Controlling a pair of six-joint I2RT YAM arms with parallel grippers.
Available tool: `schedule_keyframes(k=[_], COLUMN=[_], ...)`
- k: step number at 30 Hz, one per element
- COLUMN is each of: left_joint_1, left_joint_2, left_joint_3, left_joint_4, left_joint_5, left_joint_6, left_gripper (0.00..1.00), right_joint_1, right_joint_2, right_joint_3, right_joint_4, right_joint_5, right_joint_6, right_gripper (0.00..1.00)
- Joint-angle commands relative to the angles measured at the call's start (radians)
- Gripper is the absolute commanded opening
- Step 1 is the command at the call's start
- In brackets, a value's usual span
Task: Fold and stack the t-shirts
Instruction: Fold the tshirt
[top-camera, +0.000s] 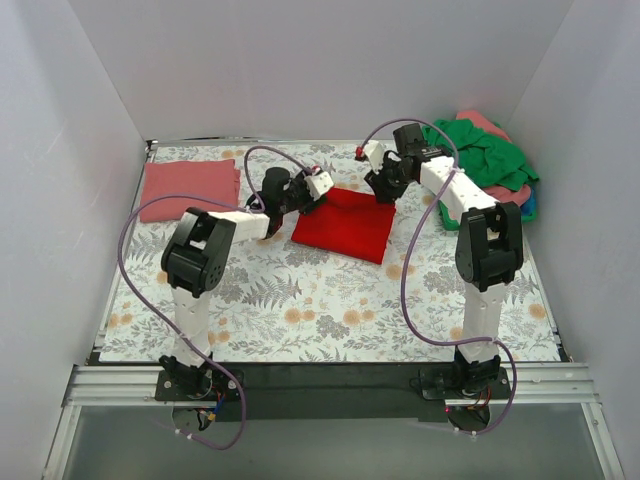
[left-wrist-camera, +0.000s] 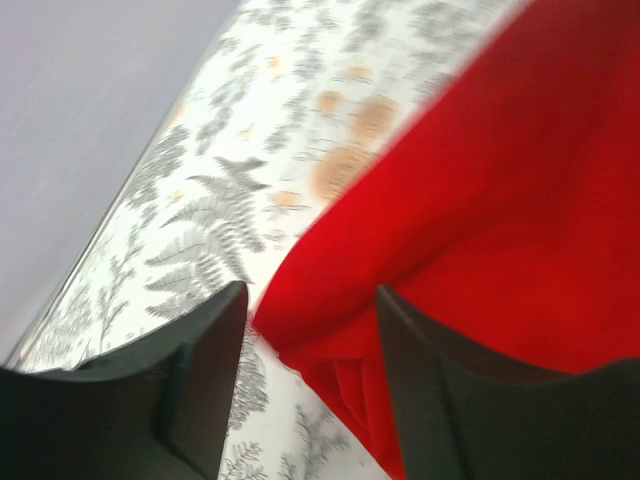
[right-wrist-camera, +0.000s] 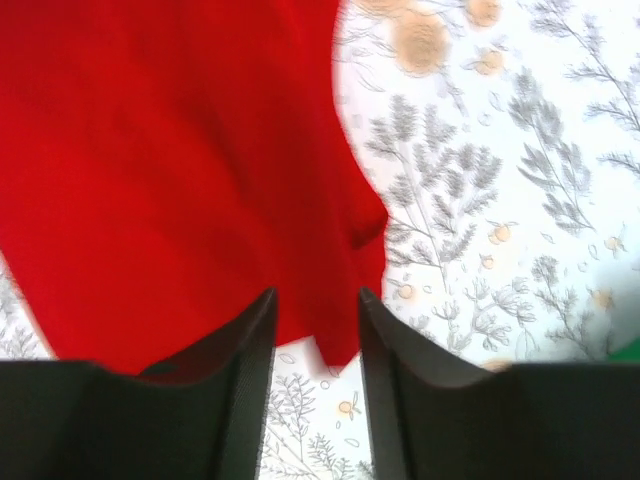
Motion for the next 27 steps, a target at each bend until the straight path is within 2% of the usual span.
schedule_keyframes(k=[1,2,4,6,9,10,11,12,13,15,19,22,25,27], left_joint_1=[0.005,0.005,0.007,0.007,0.01,0.022,0.033,0.043,0.071,0.086,0.119,0.137,0.154,0.156], left_joint_2=[0.019,0.024,-0.002,-0.072,-0.174,-0.238,-0.275,-0.306,-0.355,-0.378,-0.338,-0.26,-0.183,-0.144], left_joint_3=[0.141,0.175,0.226,0.221,0.195,0.176,0.165,0.146,0.111,0.074,0.057,0.095,0.146,0.169], left_joint_4=[0.02,-0.007,-0.021,-0.031,-0.116,-0.22,-0.276,-0.328,-0.413,-0.516,-0.632,-0.676,-0.689,-0.69], left_joint_5=[-0.199,-0.284,-0.348,-0.441,-0.537,-0.523,-0.496,-0.371,-0.312,-0.162,0.022,0.109,0.173,0.175], left_joint_6=[-0.238,-0.272,-0.344,-0.371,-0.467,-0.493,-0.564,-0.599,-0.639,-0.733,-0.814,-0.848,-0.866,-0.86], left_gripper=[0.55,0.59,0.65,0.75,0.91,0.91,0.91,0.91,0.91,0.91,0.91,0.91,0.91,0.91], right_joint_1=[-0.002,-0.002,-0.009,-0.024,-0.044,-0.059,-0.068,-0.084,-0.09,-0.091,-0.096,-0.104,-0.105,-0.105], right_joint_2=[-0.017,-0.014,-0.008,-0.02,-0.074,-0.089,-0.103,-0.108,-0.114,-0.132,-0.14,-0.093,-0.032,-0.011], right_joint_3=[-0.047,-0.051,-0.027,-0.036,-0.084,-0.122,-0.133,-0.143,-0.18,-0.22,-0.275,-0.279,-0.251,-0.242], right_joint_4=[0.197,0.229,0.265,0.263,0.251,0.225,0.188,0.151,0.103,0.096,0.119,0.142,0.148,0.15], right_joint_5=[0.212,0.264,0.387,0.379,0.218,0.088,-0.001,-0.117,-0.275,-0.354,-0.315,-0.333,-0.313,-0.239], right_joint_6=[0.148,0.174,0.254,0.3,0.323,0.322,0.302,0.261,0.236,0.239,0.292,0.335,0.362,0.369], right_gripper=[0.52,0.54,0.55,0.55,0.55,0.56,0.56,0.56,0.56,0.57,0.55,0.49,0.45,0.44])
